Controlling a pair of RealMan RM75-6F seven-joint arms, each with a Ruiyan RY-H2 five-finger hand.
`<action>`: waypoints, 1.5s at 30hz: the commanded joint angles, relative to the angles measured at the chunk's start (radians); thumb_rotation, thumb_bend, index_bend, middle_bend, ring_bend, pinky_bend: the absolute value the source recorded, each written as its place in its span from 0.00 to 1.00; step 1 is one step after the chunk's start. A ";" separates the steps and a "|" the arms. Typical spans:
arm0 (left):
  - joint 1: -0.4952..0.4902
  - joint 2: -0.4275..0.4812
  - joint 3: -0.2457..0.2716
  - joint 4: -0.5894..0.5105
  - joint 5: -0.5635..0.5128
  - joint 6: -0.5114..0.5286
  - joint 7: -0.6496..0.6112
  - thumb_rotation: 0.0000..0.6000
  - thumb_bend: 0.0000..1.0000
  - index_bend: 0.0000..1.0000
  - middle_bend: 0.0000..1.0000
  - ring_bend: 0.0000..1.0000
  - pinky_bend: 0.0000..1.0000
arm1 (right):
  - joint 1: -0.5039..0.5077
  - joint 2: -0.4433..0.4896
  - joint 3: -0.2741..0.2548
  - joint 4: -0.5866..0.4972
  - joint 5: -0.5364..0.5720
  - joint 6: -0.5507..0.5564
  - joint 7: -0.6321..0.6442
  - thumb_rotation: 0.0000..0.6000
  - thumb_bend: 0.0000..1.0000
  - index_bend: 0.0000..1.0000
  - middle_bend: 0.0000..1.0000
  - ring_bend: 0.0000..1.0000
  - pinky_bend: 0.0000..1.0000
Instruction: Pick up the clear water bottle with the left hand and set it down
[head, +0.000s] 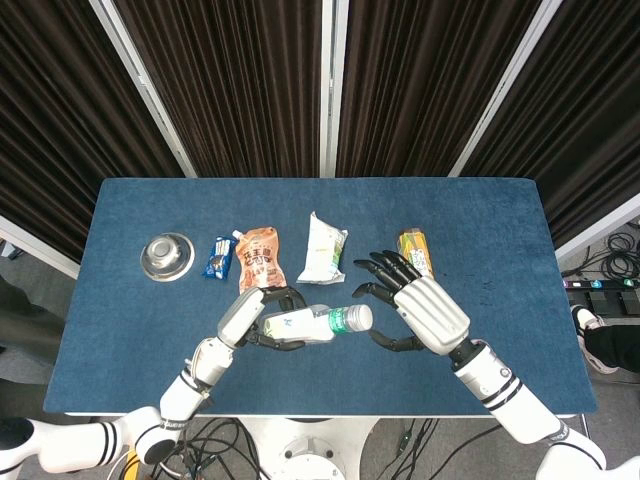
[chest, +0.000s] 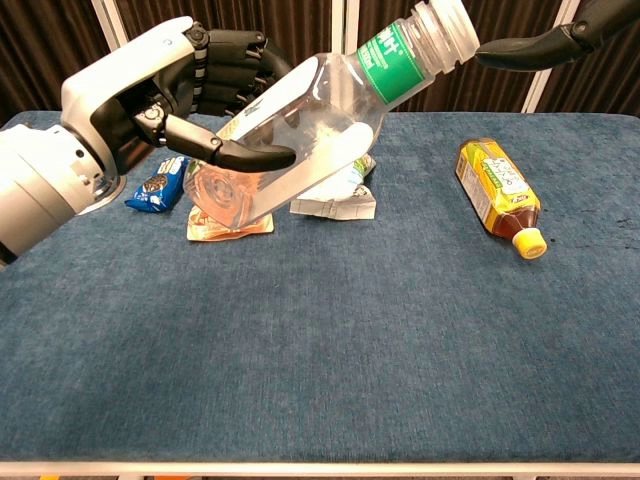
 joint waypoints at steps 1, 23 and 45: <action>0.000 0.000 0.001 -0.001 0.000 0.000 0.001 1.00 0.25 0.69 0.63 0.55 0.53 | 0.001 -0.001 0.000 -0.002 0.001 0.000 -0.003 1.00 0.22 0.35 0.09 0.00 0.00; 0.001 0.005 0.000 -0.004 -0.005 -0.005 0.000 1.00 0.25 0.69 0.63 0.55 0.53 | 0.010 -0.021 0.004 0.007 0.020 -0.001 -0.029 1.00 0.30 0.47 0.12 0.00 0.00; 0.013 0.089 0.054 0.124 -0.094 -0.146 0.325 1.00 0.25 0.69 0.62 0.55 0.45 | -0.065 0.098 -0.014 0.002 0.045 0.046 0.015 1.00 0.32 0.54 0.15 0.00 0.00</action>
